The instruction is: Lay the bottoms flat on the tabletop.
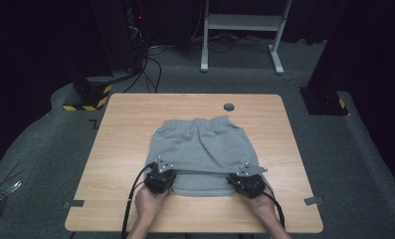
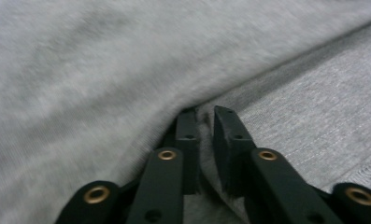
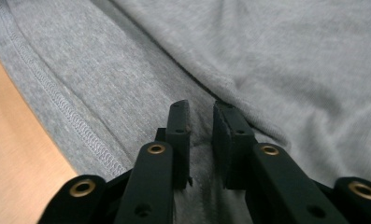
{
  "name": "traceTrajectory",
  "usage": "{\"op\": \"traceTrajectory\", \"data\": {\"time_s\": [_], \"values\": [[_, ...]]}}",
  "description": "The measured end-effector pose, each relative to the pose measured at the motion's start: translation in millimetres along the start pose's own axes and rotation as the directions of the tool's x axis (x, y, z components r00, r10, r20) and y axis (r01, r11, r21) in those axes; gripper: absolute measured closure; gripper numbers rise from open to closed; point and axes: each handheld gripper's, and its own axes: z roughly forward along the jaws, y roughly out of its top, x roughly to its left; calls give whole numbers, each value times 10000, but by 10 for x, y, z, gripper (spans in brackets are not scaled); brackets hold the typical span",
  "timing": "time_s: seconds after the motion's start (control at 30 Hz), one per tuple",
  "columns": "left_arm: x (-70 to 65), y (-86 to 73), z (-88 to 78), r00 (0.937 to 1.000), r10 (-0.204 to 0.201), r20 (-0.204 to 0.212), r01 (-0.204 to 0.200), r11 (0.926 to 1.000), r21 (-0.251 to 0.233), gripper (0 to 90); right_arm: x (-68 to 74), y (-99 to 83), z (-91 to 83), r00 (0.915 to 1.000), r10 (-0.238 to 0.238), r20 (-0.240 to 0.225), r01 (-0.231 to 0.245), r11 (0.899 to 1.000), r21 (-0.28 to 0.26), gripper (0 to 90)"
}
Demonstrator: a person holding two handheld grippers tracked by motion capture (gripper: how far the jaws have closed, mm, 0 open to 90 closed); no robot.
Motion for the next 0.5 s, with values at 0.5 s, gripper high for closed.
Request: {"op": "traceTrajectory", "data": {"time_s": [0.5], "values": [[70, 160, 4, 9996, -123, 249, 122, 9999, 17, 564, -116, 183, 125, 9990, 444, -30, -444, 9990, 6, 644]]}}
